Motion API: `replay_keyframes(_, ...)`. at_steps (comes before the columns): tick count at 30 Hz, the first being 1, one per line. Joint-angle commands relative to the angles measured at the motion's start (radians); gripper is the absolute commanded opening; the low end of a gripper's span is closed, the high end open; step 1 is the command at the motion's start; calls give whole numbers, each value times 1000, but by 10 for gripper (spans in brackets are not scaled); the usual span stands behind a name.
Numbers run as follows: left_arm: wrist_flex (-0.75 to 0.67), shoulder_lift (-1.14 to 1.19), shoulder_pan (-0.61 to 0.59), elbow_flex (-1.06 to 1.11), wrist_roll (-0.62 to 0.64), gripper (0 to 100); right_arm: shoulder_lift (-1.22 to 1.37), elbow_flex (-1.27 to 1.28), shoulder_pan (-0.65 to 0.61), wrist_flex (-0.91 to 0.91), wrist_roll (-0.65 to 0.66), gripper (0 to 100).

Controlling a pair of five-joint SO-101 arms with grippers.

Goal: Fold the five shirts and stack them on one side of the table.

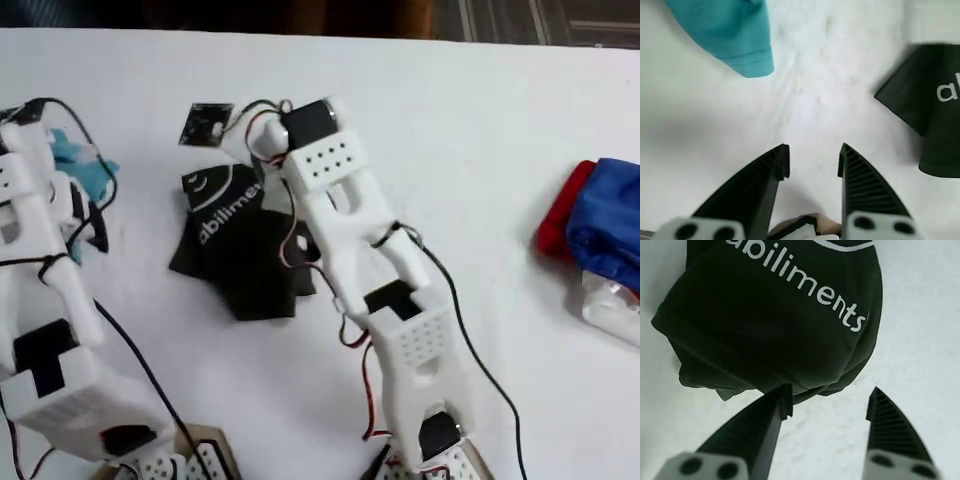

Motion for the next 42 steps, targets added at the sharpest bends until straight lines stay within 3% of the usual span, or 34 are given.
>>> replay_keyframes(1,12,-5,-31,1,-6,184,-36,-6,-28,22,12,244)
replay_keyframes(11,11,-3,-44,2,-6,184,-124,284,-97,21,64,245)
replay_keyframes(20,11,-3,-44,2,-6,184,-5,245,-93,-90,94,241)
replay_keyframes(22,11,-3,-44,2,-5,184,15,201,-88,-97,94,190)
replay_keyframes(25,11,-3,-44,2,-5,184,39,143,-85,-96,92,1)
replay_keyframes(28,11,-3,-44,2,-5,184,45,124,-79,-94,92,20)
replay_keyframes(42,11,-5,-44,2,-5,184,-193,-238,143,21,-242,18)
